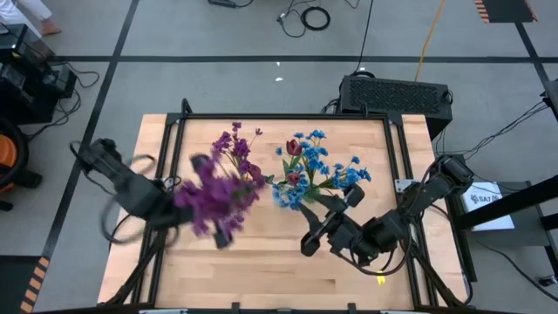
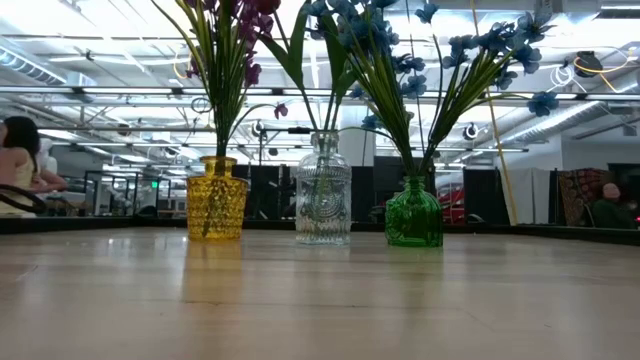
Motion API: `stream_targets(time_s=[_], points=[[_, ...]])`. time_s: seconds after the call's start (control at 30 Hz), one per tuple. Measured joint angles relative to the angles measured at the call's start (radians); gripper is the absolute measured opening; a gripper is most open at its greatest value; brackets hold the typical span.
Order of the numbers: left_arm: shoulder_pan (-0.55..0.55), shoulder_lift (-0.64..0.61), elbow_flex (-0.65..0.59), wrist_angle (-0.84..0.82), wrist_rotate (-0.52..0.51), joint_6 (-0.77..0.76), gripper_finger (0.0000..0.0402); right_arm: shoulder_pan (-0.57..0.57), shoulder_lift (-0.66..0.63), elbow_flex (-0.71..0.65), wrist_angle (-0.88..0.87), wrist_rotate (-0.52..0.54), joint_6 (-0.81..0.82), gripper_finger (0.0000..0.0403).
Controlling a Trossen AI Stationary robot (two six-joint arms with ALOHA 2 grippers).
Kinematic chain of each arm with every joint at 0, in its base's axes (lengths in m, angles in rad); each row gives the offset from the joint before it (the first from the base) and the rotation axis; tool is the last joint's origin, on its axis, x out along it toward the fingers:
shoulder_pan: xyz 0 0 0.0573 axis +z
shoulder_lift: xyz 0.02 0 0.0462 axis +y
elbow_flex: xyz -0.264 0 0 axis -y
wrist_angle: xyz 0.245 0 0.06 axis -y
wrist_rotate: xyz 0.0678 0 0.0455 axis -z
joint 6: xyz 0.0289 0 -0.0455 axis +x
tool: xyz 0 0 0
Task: Sort flowers into vase by color
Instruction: Put the purple flowers into the yellow vase
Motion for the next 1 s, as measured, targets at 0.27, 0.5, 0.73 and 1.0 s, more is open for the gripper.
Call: stream_targets(time_s=[0.27, 0.5, 0.73, 1.0], points=[[-0.053, -0.259, 0.0, -0.403, -0.066, -0.231, 0.0024, 0.008, 0.0, 0.062, -0.093, 0.202, 0.065, 0.0167], [-0.092, -0.457, 0.0, -0.65, -0.077, -0.368, 0.0024, 0.015, 0.0, 0.076, -0.17, 0.209, 0.152, 0.0169], [-0.095, -0.596, 0.0, -0.716, -0.084, -0.364, 0.0024, -0.03, -0.004, 0.076, -0.345, 0.061, 0.331, 0.0162], [-0.094, -0.663, 0.001, -0.788, -0.095, -0.36, 0.0024, -0.215, -0.044, 0.076, -0.637, -0.415, 0.766, 0.0085]])
